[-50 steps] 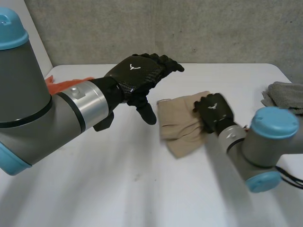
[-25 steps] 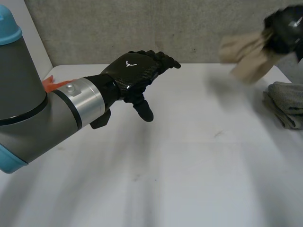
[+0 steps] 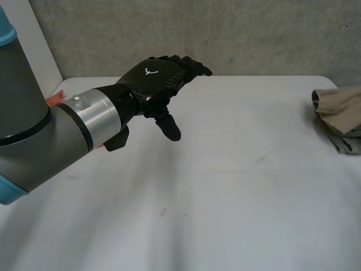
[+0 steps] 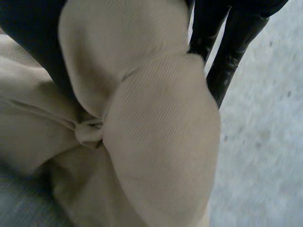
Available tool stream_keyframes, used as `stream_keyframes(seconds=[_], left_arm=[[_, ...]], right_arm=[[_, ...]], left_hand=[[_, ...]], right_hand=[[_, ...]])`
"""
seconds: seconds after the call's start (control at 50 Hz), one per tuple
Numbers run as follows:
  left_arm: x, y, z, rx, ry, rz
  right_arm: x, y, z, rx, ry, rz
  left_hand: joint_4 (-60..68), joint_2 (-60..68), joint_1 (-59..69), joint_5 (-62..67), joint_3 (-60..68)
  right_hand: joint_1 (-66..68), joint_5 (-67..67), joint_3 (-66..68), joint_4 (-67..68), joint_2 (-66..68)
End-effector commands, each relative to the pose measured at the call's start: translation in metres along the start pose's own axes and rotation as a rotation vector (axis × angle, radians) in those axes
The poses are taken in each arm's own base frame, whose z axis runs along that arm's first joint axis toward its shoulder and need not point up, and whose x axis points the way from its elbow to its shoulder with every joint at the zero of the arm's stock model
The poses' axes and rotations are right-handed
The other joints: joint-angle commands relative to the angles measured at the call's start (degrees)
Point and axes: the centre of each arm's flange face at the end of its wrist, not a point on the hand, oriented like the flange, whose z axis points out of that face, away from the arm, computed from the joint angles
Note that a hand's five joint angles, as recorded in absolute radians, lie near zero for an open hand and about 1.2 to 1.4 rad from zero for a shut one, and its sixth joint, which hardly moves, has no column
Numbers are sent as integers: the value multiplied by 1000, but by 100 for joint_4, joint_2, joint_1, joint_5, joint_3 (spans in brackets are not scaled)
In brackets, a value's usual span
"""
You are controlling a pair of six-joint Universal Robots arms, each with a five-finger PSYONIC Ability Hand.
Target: Fold the laundry.
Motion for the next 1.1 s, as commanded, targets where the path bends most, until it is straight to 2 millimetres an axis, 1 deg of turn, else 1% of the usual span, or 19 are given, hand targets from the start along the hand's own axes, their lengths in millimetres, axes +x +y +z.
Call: stream_keyframes(seconds=[0.02, 0.14, 0.18, 0.24, 0.26, 0.46, 0.56, 0.62, 0.64, 0.7, 0.72, 0.78, 0.86, 0.9, 0.92, 0.96, 0.98, 1.04, 1.1], left_arm=[[1, 0, 0, 0, 4, -4], [2, -3, -1, 7, 3, -17], [2, -3, -1, 7, 3, -19], [1, -3, -1, 7, 1, -21], [1, -2, -1, 6, 2, -21], [0, -3, -2, 8, -2, -22], [0, -7, -3, 18, -3, -17], [1, -8, -4, 22, -3, -15], [1, -9, -5, 25, -3, -14], [1, -10, -5, 28, -2, -13], [1, -10, -5, 28, -4, -13], [2, -10, -6, 28, -2, -13], [2, -10, -6, 28, -1, -13], [1, -10, -6, 28, -4, -13], [1, -10, -6, 28, -4, -13], [1, -10, -6, 28, -5, -11], [0, -10, -6, 27, -7, -10], [-7, -10, -6, 28, -33, -4], [-25, -11, -8, 47, -92, 12]], right_arm=[[10, 36, -37, -63, -41, 60], [8, 37, -45, -89, -32, 98], [9, 29, -47, -102, -13, 105], [17, 19, -49, -117, 34, 79], [26, 13, -54, -135, 79, 61], [53, -33, -66, -276, 258, -137], [79, -75, -75, -442, 549, -368], [77, -96, -68, -460, 630, -436], [61, -115, -53, -427, 637, -457], [29, -143, -26, -341, 609, -471], [8, -157, -13, -283, 584, -462], [-24, -174, 2, -207, 544, -419], [-96, -202, 17, -89, 413, -240], [-120, -215, 17, -47, 370, -179], [-146, -225, 15, -17, 321, -117], [-177, -231, 9, -7, 258, -63], [-202, -229, 5, -13, 202, -30], [-249, -220, -8, -39, 102, -4], [-280, -210, -21, -61, 42, 9]], left_hand=[[-47, -57, 26, -142, -101], [-47, -57, 26, -142, -101], [-47, -57, 26, -142, -101], [-47, -57, 26, -142, -101], [-47, -57, 26, -142, -101], [-47, -57, 26, -142, -101], [-47, -57, 26, -142, -101], [-47, -57, 26, -142, -101], [-47, -57, 26, -142, -101], [-47, -57, 26, -142, -101], [-47, -57, 26, -142, -101], [-47, -57, 26, -142, -101], [-64, -74, 10, -159, -118], [-64, -74, 10, -159, -118], [-64, -74, 10, -159, -118], [-64, -74, 10, -159, -118], [-64, -74, 10, -159, -118], [-64, -74, 10, -159, -118], [-47, -57, 26, -142, -101]], right_hand=[[2670, 1589, 1407, 1117, 1226], [2376, 1295, 1113, 823, 932], [-1323, -2404, -2586, -2876, -2767], [-3002, -4084, -4265, -4555, -4446], [-4330, -5411, -5593, -5883, -5774], [-4330, -5411, -5593, -5883, -5774], [-4330, -5411, -5593, -5883, -5774], [-4330, -5411, -5593, -5883, -5774], [-4330, -5411, -5593, -5883, -5774], [-4330, -5411, -5593, -5883, -5774], [-4330, -5411, -5593, -5883, -5774], [-4330, -5411, -5593, -5883, -5774], [-4330, -5411, -5593, -5883, -5774], [-4330, -5411, -5593, -5883, -5774], [-4330, -5411, -5593, -5883, -5774], [-4330, -5411, -5593, -5883, -5774], [-4330, -5411, -5593, -5883, -5774], [-4330, -5411, -5593, -5883, -5774], [-4330, -5411, -5593, -5883, -5774]])
